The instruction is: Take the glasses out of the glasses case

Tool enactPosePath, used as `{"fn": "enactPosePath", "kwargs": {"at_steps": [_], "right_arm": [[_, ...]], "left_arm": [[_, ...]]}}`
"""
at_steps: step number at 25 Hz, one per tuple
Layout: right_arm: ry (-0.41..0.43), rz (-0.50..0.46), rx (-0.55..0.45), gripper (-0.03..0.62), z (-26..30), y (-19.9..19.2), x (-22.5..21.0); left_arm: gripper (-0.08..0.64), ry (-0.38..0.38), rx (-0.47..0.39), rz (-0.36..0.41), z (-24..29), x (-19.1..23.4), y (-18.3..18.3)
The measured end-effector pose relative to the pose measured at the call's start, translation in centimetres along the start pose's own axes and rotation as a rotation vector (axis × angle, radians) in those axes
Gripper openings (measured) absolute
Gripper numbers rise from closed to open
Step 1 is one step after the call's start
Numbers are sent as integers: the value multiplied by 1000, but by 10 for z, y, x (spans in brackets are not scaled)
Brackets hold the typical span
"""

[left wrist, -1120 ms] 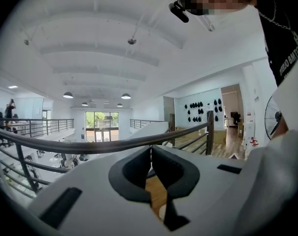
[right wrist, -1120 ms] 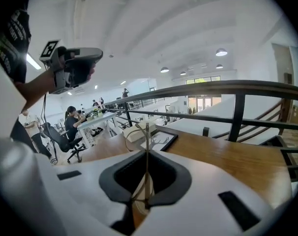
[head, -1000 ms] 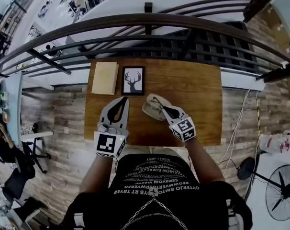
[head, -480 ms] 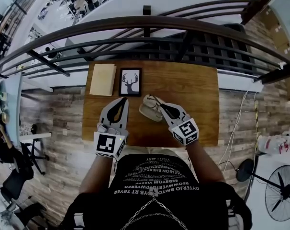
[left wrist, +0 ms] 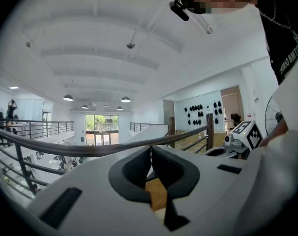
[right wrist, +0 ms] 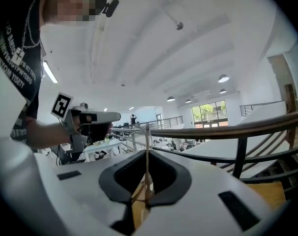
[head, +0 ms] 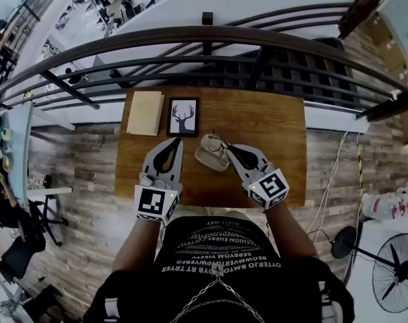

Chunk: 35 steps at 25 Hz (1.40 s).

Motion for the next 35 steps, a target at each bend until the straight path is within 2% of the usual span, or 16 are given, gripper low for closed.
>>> {"fn": "enactPosePath", "kwargs": {"at_steps": [17, 24, 30, 35], "right_arm": [[53, -28, -182, 26, -11, 85, 19], [60, -76, -211, 26, -11, 109, 20], [15, -163, -230, 26, -18, 133, 12], [-83, -226, -227, 26, -31, 142, -5]], "left_arm": [[29, 4, -14, 2, -2, -14, 6], [29, 9, -26, 3, -2, -14, 10], [29, 21, -7, 22, -4, -9, 20], [29, 58, -75, 61, -4, 4, 35]]}}
Point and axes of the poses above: the fingertips, and each gripper's own axes: z forward along the fingers, x to its left, y out of its top, the point moved 1 cm from there along -z, backward along the fingers, and after that the axes turned 14 degrees about -x, right-handed, at the moved point
